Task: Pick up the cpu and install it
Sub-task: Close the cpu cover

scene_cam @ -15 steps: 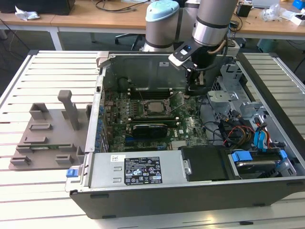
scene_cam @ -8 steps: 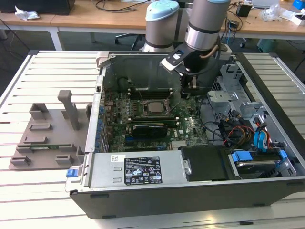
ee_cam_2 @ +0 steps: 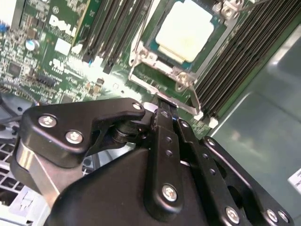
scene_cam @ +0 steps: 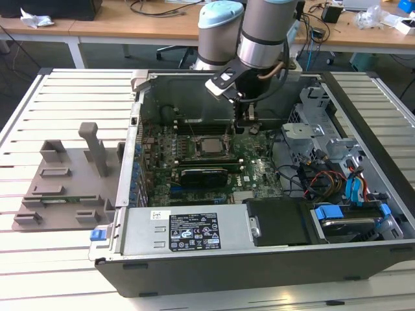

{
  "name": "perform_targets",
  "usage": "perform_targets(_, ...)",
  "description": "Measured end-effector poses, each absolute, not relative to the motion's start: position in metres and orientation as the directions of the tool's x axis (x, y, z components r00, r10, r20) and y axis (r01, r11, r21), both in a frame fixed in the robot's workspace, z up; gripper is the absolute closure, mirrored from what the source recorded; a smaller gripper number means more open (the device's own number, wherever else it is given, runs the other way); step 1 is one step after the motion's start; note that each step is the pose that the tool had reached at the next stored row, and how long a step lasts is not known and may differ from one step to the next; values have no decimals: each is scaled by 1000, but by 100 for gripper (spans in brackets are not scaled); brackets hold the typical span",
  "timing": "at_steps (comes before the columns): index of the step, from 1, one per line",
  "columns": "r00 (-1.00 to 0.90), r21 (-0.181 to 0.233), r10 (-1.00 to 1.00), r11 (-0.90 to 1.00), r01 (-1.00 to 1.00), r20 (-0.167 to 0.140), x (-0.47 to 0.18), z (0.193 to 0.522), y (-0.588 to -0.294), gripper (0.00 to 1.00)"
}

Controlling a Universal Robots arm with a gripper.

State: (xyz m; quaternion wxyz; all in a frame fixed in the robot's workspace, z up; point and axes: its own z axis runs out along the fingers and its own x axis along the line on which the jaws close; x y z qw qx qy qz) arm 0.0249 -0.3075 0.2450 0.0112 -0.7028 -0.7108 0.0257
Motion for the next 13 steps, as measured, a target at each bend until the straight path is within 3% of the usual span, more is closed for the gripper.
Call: perform_targets(13,-12,-52,1000,11,999,-20,12,243,-307,89)
